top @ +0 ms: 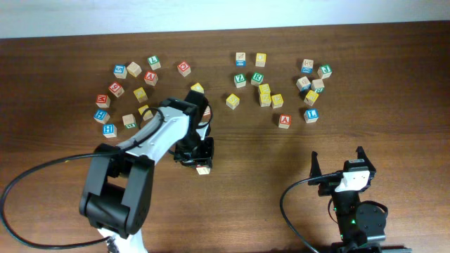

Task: Spell out ICRA
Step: 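Close the left gripper on the I block and lift it, then carry the I block to the table center and lower it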

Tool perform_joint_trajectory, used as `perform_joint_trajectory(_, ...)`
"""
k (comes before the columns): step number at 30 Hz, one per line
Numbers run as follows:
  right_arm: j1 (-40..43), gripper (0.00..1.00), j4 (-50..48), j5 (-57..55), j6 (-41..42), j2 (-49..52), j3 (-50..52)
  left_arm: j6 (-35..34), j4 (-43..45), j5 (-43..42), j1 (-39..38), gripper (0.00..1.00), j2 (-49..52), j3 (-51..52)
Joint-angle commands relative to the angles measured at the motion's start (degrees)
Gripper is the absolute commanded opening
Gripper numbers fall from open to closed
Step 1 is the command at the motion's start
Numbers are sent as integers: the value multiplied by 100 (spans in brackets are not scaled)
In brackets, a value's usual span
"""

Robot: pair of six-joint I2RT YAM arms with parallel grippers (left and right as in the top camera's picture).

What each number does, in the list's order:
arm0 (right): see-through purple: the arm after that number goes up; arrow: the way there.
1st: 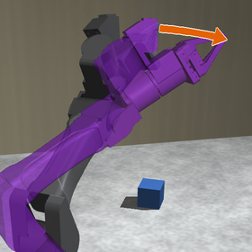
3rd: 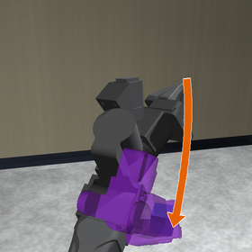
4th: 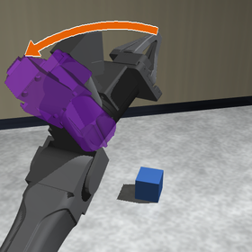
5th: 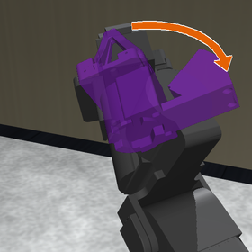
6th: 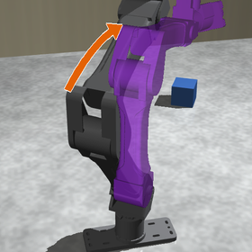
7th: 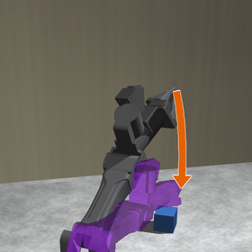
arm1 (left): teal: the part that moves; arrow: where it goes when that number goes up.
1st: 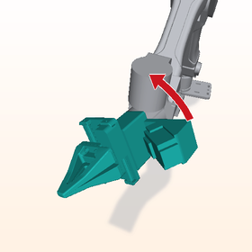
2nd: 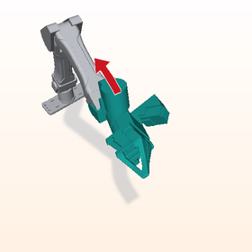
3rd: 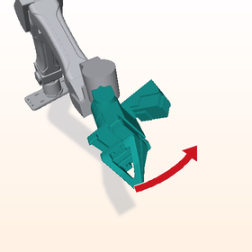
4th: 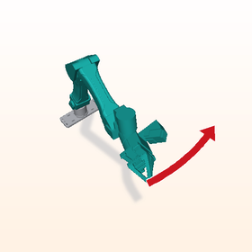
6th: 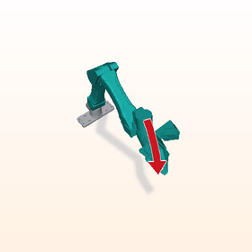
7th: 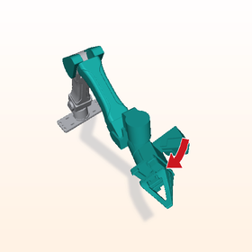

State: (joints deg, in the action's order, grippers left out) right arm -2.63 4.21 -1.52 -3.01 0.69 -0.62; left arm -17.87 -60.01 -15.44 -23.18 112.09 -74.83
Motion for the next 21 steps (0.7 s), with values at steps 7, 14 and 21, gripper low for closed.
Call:
perform_joint_trajectory(7,46,98,35,-68,2,-37,31,-994,973,1067,-605,19,52,22)
perform_joint_trajectory(14,46,98,35,-68,4,-37,31,-997,1045,1078,-708,24,52,177)
perform_joint_trajectory(21,46,98,35,-68,2,-37,31,-994,1331,1078,-861,23,63,275)
